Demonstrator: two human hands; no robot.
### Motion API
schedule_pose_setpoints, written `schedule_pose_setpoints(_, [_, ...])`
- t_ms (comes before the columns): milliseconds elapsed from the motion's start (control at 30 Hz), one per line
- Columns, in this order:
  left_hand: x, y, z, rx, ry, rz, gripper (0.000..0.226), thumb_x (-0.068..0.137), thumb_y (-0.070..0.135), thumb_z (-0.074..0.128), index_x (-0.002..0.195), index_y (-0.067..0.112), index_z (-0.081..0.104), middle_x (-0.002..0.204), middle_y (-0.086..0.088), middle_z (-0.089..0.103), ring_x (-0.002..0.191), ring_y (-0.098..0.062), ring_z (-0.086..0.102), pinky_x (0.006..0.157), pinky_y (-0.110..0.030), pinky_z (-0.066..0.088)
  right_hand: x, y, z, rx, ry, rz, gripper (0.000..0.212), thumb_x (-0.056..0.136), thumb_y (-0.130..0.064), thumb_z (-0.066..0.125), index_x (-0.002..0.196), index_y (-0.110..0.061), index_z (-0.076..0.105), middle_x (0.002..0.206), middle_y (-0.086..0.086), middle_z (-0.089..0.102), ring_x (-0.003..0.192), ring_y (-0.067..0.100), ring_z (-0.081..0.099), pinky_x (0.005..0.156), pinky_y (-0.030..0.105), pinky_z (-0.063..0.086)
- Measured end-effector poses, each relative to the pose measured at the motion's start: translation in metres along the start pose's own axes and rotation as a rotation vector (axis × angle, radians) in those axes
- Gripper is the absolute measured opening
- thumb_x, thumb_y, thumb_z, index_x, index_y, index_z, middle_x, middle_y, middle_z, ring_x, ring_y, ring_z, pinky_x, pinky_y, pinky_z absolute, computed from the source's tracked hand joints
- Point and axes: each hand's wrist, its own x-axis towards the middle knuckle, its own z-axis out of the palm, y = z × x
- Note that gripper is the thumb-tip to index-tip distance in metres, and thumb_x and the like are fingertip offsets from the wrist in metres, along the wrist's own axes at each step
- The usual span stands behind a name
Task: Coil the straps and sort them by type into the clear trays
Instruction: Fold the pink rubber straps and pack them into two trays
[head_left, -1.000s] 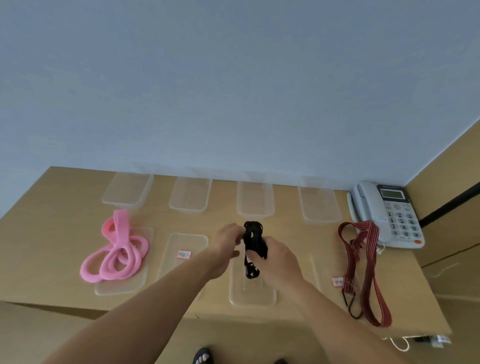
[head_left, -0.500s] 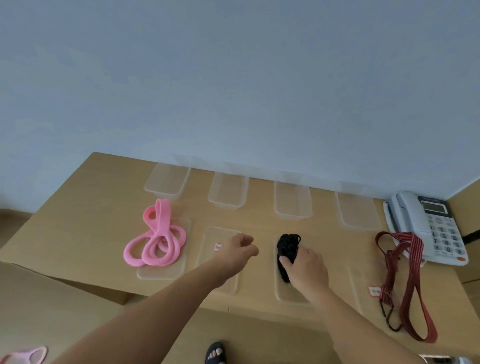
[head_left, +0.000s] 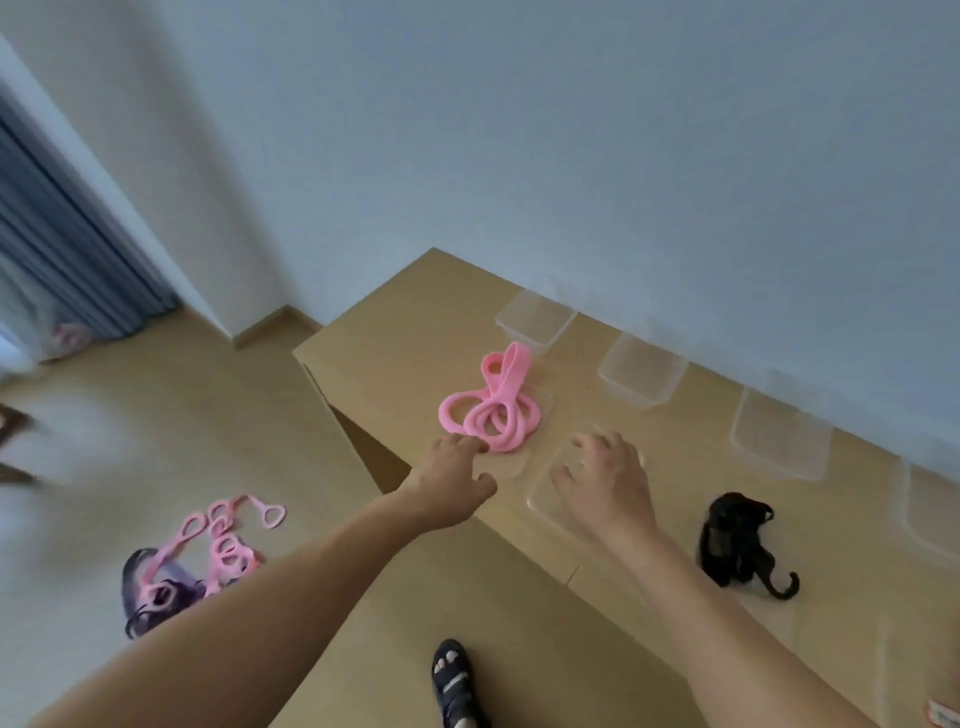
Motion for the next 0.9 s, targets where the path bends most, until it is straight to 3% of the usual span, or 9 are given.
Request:
schedule_pose_setpoints(233, [-0.078, -0.146, -0.048, -0.091, 0.136, -0.336, 0.052, 0.094, 0.031, 0.054, 0.144, 0.018, 0.044, 0.144, -0.007, 0.046, 0.134, -0.026, 0.041, 0.109, -0.037, 0.035, -0.009, -0.119, 0.069, -0.075, -0.256, -0.345, 0.049, 0.091, -0.039, 0.056, 0.134, -0.016, 0.052, 0.138, 0.004, 0.047, 0.131, 0.023, 0.039, 0.108, 0.037, 0.036])
schedule_pose_setpoints(400, [-0.124, -0.261, -0.069, -0.233, 0.2, -0.524, 0.054, 0.093, 0.029, 0.056, 0.144, 0.015, 0.045, 0.144, -0.008, 0.047, 0.131, -0.026, 0.044, 0.106, -0.035, 0.039, -0.013, -0.229, 0.14, -0.156, -0.392, -0.491, 0.049, 0.091, -0.043, 0.055, 0.134, -0.021, 0.05, 0.138, -0.001, 0.045, 0.13, 0.022, 0.038, 0.106, 0.033, 0.035])
schedule_pose_setpoints(467, [-0.139, -0.312, -0.083, -0.285, 0.231, -0.585, 0.054, 0.091, 0.028, 0.056, 0.142, 0.014, 0.047, 0.14, -0.008, 0.05, 0.122, -0.026, 0.051, 0.098, -0.035, 0.045, -0.015, -0.279, 0.173, -0.167, -0.444, -0.548, 0.051, 0.091, -0.044, 0.056, 0.135, -0.02, 0.05, 0.14, -0.001, 0.045, 0.13, 0.022, 0.038, 0.107, 0.033, 0.035])
schedule_pose_setpoints(533, [-0.156, -0.361, -0.1, -0.348, 0.258, -0.636, 0.05, 0.089, 0.027, 0.056, 0.137, 0.014, 0.052, 0.13, -0.008, 0.056, 0.104, -0.024, 0.058, 0.08, -0.034, 0.05, -0.019, -0.329, 0.206, -0.186, -0.506, -0.601, 0.052, 0.091, -0.045, 0.055, 0.137, -0.02, 0.049, 0.141, -0.001, 0.044, 0.13, 0.021, 0.038, 0.107, 0.034, 0.035])
schedule_pose_setpoints(600, [-0.174, -0.406, -0.116, -0.407, 0.281, -0.683, 0.04, 0.089, 0.026, 0.056, 0.127, 0.015, 0.056, 0.113, -0.006, 0.06, 0.086, -0.021, 0.057, 0.063, -0.031, 0.049, -0.025, -0.375, 0.236, -0.209, -0.571, -0.655, 0.053, 0.092, -0.047, 0.055, 0.137, -0.021, 0.048, 0.14, -0.002, 0.044, 0.13, 0.019, 0.039, 0.106, 0.034, 0.037])
schedule_pose_setpoints(633, [-0.182, -0.426, -0.122, -0.432, 0.287, -0.711, 0.033, 0.088, 0.026, 0.056, 0.12, 0.016, 0.058, 0.107, -0.005, 0.061, 0.081, -0.02, 0.057, 0.062, -0.032, 0.05, -0.028, -0.395, 0.25, -0.212, -0.598, -0.674, 0.053, 0.092, -0.047, 0.055, 0.137, -0.021, 0.048, 0.14, -0.002, 0.044, 0.13, 0.018, 0.039, 0.105, 0.034, 0.038])
schedule_pose_setpoints(800, [-0.205, -0.504, -0.137, -0.538, 0.291, -0.826, 0.04, 0.089, 0.028, 0.057, 0.126, 0.014, 0.058, 0.113, -0.001, 0.064, 0.094, -0.019, 0.063, 0.082, -0.034, 0.052, -0.033, -0.467, 0.31, -0.248, -0.714, -0.715, 0.052, 0.091, -0.047, 0.053, 0.136, -0.022, 0.048, 0.14, -0.005, 0.042, 0.13, 0.015, 0.037, 0.102, 0.034, 0.037])
schedule_pose_setpoints(900, [-0.198, -0.537, -0.141, -0.596, 0.296, -0.881, 0.038, 0.089, 0.031, 0.057, 0.123, 0.014, 0.06, 0.116, -0.002, 0.064, 0.092, -0.017, 0.056, 0.084, -0.03, 0.047, -0.026, -0.495, 0.347, -0.276, -0.774, -0.742, 0.052, 0.091, -0.048, 0.053, 0.137, -0.024, 0.047, 0.139, -0.006, 0.043, 0.13, 0.014, 0.037, 0.103, 0.034, 0.036])
